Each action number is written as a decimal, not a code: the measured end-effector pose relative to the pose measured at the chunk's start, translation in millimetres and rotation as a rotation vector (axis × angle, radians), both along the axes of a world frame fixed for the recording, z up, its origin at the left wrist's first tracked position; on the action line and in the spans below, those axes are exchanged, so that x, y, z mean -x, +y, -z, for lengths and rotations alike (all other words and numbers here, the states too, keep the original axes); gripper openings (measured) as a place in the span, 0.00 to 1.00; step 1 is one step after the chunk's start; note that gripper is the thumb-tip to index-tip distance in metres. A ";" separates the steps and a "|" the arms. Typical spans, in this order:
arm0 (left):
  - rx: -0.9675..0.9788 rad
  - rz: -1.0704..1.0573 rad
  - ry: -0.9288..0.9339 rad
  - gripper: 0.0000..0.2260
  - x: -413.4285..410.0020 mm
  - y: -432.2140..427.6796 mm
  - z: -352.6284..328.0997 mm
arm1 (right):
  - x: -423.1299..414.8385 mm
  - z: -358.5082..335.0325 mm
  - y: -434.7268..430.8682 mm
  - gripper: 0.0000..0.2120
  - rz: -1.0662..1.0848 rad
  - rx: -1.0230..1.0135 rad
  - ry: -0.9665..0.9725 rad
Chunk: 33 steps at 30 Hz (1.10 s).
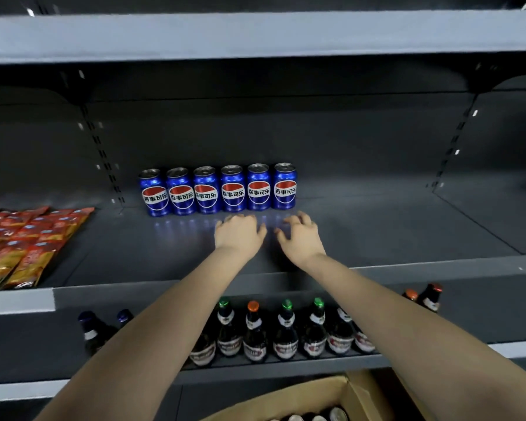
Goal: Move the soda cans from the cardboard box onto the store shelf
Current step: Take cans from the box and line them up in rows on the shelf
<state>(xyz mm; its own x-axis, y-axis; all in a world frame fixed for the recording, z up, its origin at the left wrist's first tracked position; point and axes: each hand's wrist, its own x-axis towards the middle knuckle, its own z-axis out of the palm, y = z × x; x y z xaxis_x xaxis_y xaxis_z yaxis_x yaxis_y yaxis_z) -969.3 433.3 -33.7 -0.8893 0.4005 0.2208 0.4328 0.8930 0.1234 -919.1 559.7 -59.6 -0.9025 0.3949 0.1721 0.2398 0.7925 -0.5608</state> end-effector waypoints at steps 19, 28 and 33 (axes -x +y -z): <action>-0.066 -0.019 0.021 0.16 -207.3 -6.9 97.9 | -216.1 108.3 15.3 0.15 -0.258 -0.185 0.088; 0.112 -0.067 -0.401 0.14 -273.3 -45.8 260.2 | -282.1 256.7 11.4 0.18 -0.248 -0.054 -0.298; 0.189 -0.091 -0.508 0.14 -292.3 -53.9 344.1 | -297.1 332.9 5.0 0.18 -0.181 0.043 -0.384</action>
<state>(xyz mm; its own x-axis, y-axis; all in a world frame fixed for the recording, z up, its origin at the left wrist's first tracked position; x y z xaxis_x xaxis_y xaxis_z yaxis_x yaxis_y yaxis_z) -677.0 379.4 -377.8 -0.8982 0.3082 -0.3134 0.2810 0.9509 0.1300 -622.0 564.7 -392.5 -0.9533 0.2233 -0.2032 0.2965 0.8191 -0.4911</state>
